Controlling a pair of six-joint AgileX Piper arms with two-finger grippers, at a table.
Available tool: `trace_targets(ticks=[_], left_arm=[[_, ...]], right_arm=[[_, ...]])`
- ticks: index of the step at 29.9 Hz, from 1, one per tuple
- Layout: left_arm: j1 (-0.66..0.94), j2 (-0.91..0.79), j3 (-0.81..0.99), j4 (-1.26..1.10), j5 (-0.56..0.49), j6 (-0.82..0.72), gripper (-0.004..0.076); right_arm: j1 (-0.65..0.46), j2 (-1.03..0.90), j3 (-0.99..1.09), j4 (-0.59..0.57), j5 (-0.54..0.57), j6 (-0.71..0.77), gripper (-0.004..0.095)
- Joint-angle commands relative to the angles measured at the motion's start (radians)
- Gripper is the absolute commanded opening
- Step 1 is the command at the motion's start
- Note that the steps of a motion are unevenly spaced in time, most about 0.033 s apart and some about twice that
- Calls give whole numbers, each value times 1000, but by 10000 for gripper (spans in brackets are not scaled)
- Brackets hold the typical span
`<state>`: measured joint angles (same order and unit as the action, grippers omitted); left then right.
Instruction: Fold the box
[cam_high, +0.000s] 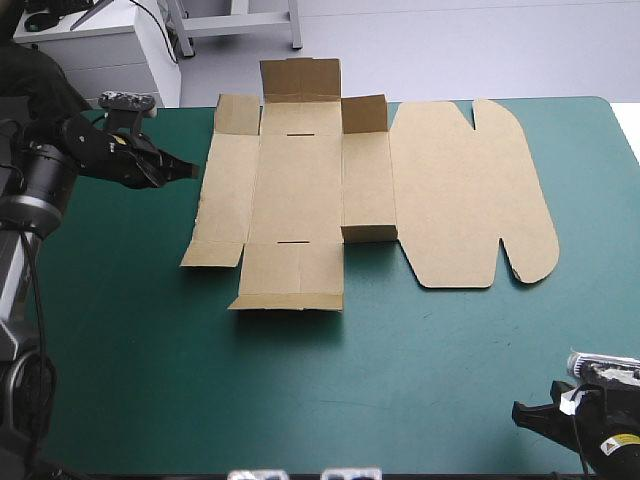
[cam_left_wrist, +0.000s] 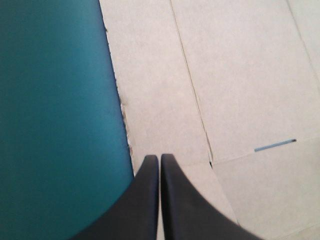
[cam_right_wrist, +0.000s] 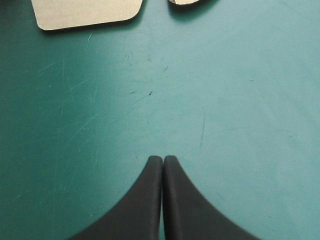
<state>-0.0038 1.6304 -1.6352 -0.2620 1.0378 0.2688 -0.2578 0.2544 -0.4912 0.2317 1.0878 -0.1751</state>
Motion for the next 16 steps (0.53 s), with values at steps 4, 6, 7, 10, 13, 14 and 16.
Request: trace_targets(ticks=[4,6,7,10,13,14,16], left_arm=[[128,130,-176,-257,26,79,-7],[148,175,-213,-286,42,98,-8],[156,197,-232,-307,51,108,-8],[173,261,-278,-349,58,111,-8],[179,316,-315,-395,73,112,-8],[181,332,-323,-411,81,112,-8],[186,358,-330,-440,95,112,-8]], right_arm=[[4,11,-22,9,-57,-11,-14],[4,11,-22,9,-57,-11,-14],[4,11,-22,9,-57,-11,-14],[4,11,-22,9,-57,-11,-14],[4,11,-22,9,-57,-11,-14],[4,11,-22,9,-57,-11,-14],[4,11,-22,9,-57,-11,-14]])
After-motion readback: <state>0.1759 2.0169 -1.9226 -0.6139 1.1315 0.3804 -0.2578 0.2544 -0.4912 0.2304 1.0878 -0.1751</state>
